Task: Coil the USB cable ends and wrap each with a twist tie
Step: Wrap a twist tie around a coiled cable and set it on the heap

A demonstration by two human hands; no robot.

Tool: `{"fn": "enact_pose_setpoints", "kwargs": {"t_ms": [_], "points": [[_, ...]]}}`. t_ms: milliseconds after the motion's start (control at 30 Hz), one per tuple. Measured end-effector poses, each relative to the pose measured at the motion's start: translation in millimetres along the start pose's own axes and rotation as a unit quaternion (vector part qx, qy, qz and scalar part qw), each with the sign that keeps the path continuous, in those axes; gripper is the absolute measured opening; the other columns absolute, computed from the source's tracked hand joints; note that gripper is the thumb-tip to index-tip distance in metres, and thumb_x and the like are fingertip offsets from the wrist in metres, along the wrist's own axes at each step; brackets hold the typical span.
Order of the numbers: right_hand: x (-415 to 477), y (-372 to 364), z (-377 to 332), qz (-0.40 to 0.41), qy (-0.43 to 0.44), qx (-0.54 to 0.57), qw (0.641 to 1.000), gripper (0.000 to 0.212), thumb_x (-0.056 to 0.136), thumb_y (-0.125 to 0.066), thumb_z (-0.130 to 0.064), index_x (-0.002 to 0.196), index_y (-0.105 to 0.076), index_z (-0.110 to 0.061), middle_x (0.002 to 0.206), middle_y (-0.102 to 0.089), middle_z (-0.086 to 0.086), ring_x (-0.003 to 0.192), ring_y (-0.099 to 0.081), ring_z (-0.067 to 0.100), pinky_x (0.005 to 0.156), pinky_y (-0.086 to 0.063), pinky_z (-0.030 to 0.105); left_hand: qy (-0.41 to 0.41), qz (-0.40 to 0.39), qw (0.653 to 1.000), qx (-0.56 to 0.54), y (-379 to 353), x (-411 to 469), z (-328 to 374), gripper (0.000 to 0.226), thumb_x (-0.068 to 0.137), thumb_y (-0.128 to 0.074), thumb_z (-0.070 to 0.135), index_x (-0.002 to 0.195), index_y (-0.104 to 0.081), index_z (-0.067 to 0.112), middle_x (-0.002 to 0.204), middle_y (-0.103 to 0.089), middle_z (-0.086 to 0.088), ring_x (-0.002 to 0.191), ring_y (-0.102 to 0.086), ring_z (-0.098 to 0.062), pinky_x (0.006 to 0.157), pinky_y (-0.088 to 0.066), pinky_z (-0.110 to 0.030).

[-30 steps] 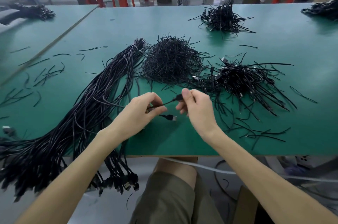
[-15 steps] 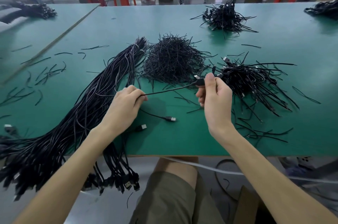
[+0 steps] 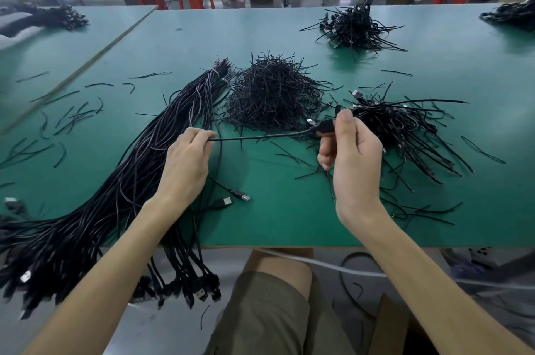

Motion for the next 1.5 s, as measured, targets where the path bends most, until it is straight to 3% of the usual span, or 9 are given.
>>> {"fn": "enact_pose_setpoints", "kwargs": {"t_ms": [100, 200, 333, 600, 733, 867, 933, 1167, 1500], "points": [[3.8, 1.5, 7.1, -0.002, -0.034, -0.034, 0.999, 0.038, 0.109, -0.041, -0.032, 0.082, -0.059, -0.012, 0.063, -0.062, -0.007, 0.056, -0.055, 0.008, 0.052, -0.046, 0.024, -0.004, 0.01, 1.0, -0.016, 1.8, -0.3, 2.3, 0.029, 0.11, -0.042, 0.02, 0.12, -0.067, 0.007, 0.114, -0.066, -0.007, 0.106, -0.058, -0.027, 0.098, -0.046, -0.048], [13.9, 4.2, 14.4, -0.006, -0.069, -0.116, 0.991, 0.022, 0.108, -0.045, -0.023, 0.102, -0.064, -0.014, 0.087, -0.069, -0.005, 0.077, -0.064, 0.007, 0.075, -0.052, 0.033, -0.009, 0.001, 1.0, -0.017, 0.2, -1.0, 3.8, 0.027, 0.109, -0.045, 0.018, 0.114, -0.069, 0.008, 0.109, -0.069, -0.005, 0.103, -0.06, -0.026, 0.097, -0.047, -0.048], [10.9, -8.0, 12.0, -0.041, 0.069, -0.409, 0.909, 0.026, 0.101, -0.053, -0.017, 0.126, -0.06, -0.023, 0.121, -0.057, -0.004, 0.118, -0.045, 0.015, 0.102, -0.03, 0.033, -0.02, -0.015, 1.0, 0.005, -4.2, -1.8, 5.2, 0.024, 0.108, -0.047, 0.015, 0.114, -0.07, 0.009, 0.11, -0.069, -0.004, 0.106, -0.059, -0.027, 0.1, -0.045, -0.049], [-22.5, -98.5, 27.0, -0.262, 0.116, -0.478, 0.83, 0.041, 0.105, -0.042, -0.048, 0.129, -0.056, -0.017, 0.12, -0.062, 0.0, 0.115, -0.051, 0.022, 0.103, -0.029, 0.04, -0.025, -0.028, 0.999, 0.021, -5.0, -2.0, 6.1, 0.025, 0.103, -0.051, 0.008, 0.119, -0.07, 0.011, 0.118, -0.07, -0.005, 0.114, -0.06, -0.029, 0.102, -0.044, -0.05], [-19.9, -120.1, 40.2, -0.268, 0.094, -0.505, 0.815, 0.041, 0.107, -0.041, -0.044, 0.126, -0.057, -0.011, 0.119, -0.064, 0.006, 0.112, -0.054, 0.025, 0.097, -0.039, 0.039, -0.03, -0.037, 0.999, 0.021, -5.8, -1.0, 4.8, 0.034, 0.098, -0.053, -0.001, 0.126, -0.067, 0.012, 0.126, -0.069, -0.004, 0.12, -0.06, -0.026, 0.106, -0.043, -0.049], [-16.5, -116.8, 49.4, -0.255, 0.03, -0.407, 0.876, 0.031, 0.109, -0.042, -0.03, 0.1, -0.064, -0.01, 0.087, -0.065, 0.004, 0.077, -0.055, 0.023, 0.067, -0.043, 0.037, -0.038, -0.044, 0.998, 0.031, -10.3, 0.2, 3.4, 0.029, 0.103, -0.052, 0.007, 0.129, -0.066, 0.01, 0.129, -0.068, -0.006, 0.125, -0.059, -0.027, 0.108, -0.041, -0.048], [-19.9, -112.4, 53.5, -0.264, 0.034, -0.4, 0.877, 0.031, 0.109, -0.041, -0.027, 0.093, -0.061, -0.01, 0.084, -0.065, 0.004, 0.074, -0.055, 0.022, 0.067, -0.047, 0.04, -0.031, -0.043, 0.997, 0.048, -13.1, -1.0, 2.5, 0.035, 0.102, -0.052, 0.004, 0.134, -0.062, 0.011, 0.136, -0.064, -0.005, 0.133, -0.053, -0.025, 0.113, -0.036, -0.045], [-43.5, -111.8, 45.4, -0.313, 0.104, -0.399, 0.856, 0.032, 0.109, -0.039, -0.028, 0.09, -0.058, -0.011, 0.084, -0.064, 0.002, 0.077, -0.054, 0.022, 0.071, -0.047, 0.041, -0.019, -0.045, 0.997, 0.053, -13.1, 1.6, 2.5, 0.062, 0.086, -0.057, -0.009, 0.146, -0.051, 0.006, 0.156, -0.046, -0.006, 0.15, -0.033, -0.022, 0.122, -0.027, -0.042], [-64.4, -85.0, 27.7, -0.265, 0.29, -0.405, 0.826, 0.023, 0.096, -0.067, -0.011, 0.075, -0.059, -0.01, 0.064, -0.056, 0.0, 0.059, -0.038, 0.015, 0.062, -0.025, 0.02, -0.006, -0.028, 0.999, 0.038, -18.4, 2.6, -9.2, 0.044, 0.106, -0.039, 0.005, 0.149, -0.046, 0.006, 0.161, -0.039, -0.007, 0.151, -0.032, -0.025, 0.121, -0.031, -0.042]]}}
Point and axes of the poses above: each hand's wrist, its own x-axis towards the middle knuckle, its own y-axis out of the back of the hand, z = x × y, the point moved 4 cm from there along x, towards the middle knuckle
